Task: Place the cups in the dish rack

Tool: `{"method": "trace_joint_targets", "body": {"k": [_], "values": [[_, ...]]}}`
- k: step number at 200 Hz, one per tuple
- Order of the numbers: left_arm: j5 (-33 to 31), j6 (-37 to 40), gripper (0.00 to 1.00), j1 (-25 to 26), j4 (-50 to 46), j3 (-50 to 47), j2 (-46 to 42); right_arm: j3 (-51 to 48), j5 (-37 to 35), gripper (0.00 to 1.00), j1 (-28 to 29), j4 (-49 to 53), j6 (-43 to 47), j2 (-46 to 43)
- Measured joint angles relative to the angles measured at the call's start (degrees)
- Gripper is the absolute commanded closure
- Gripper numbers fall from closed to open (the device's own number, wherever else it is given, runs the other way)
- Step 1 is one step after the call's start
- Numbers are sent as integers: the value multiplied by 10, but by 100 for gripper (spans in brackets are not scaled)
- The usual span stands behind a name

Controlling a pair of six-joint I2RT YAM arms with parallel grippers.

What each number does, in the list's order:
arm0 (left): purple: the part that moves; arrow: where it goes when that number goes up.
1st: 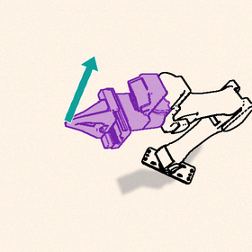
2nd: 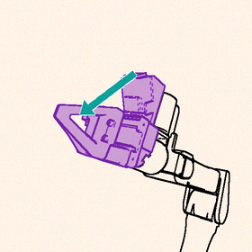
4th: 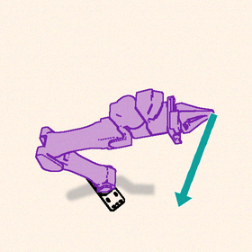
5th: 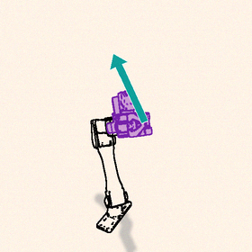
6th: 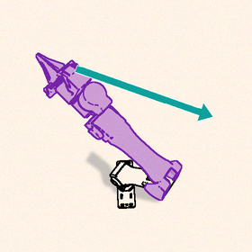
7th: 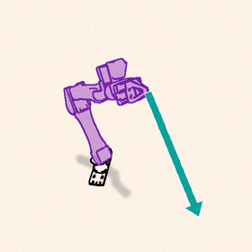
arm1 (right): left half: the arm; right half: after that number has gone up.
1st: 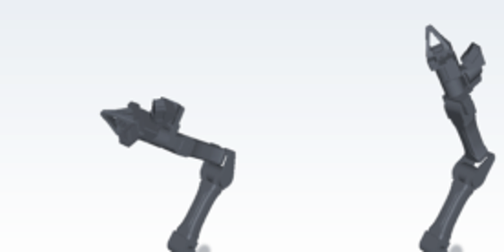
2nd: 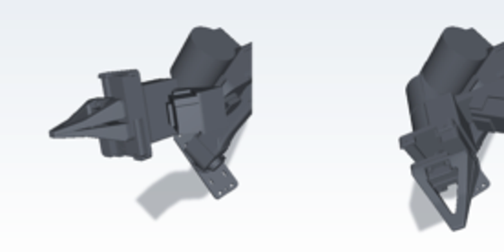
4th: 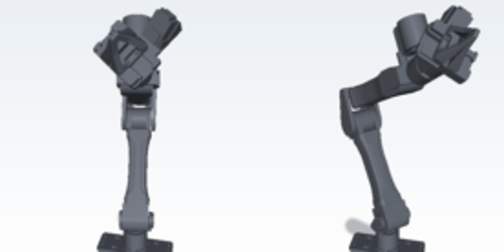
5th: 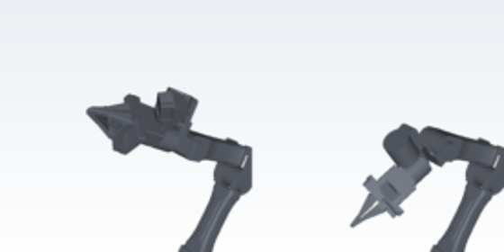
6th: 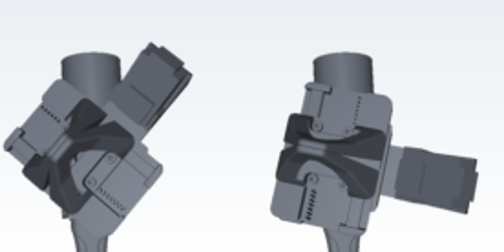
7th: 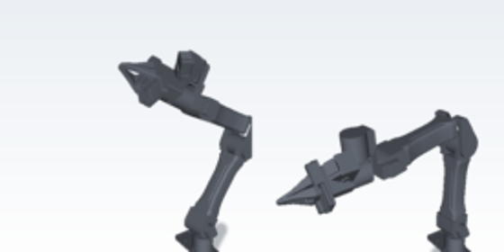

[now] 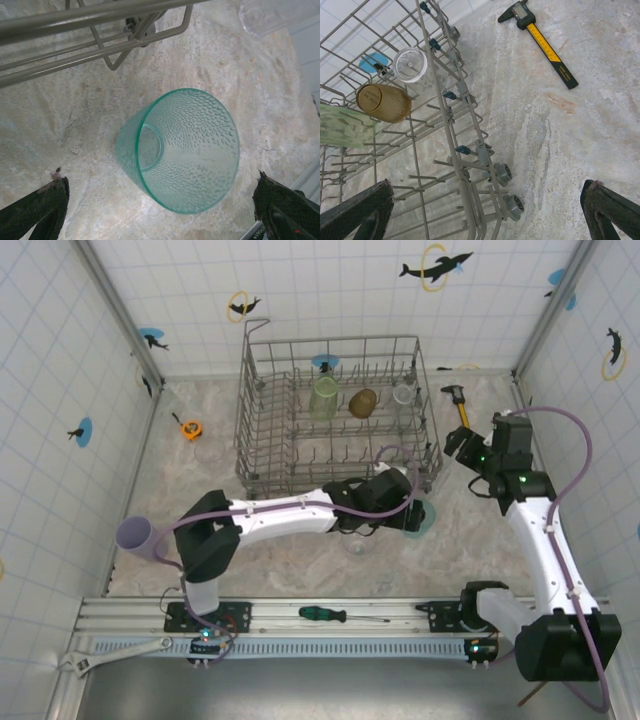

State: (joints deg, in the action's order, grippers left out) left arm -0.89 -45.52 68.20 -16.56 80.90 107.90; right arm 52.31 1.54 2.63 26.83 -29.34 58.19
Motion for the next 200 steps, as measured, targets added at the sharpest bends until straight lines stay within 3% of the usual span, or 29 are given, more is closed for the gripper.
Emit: {"method": "trace_joint_targets", "body": {"k": [88, 180, 200], "values": [[-9, 6, 41, -7, -75, 94, 78, -14, -7, 0, 0, 0, 16, -6], [-9, 21, 100, -17, -103, 127, 108, -27, -7, 0, 0, -14, 24, -6], [-2, 20, 100, -17, -104, 133, 111, -27, -6, 0, 0, -14, 24, -6]]}}
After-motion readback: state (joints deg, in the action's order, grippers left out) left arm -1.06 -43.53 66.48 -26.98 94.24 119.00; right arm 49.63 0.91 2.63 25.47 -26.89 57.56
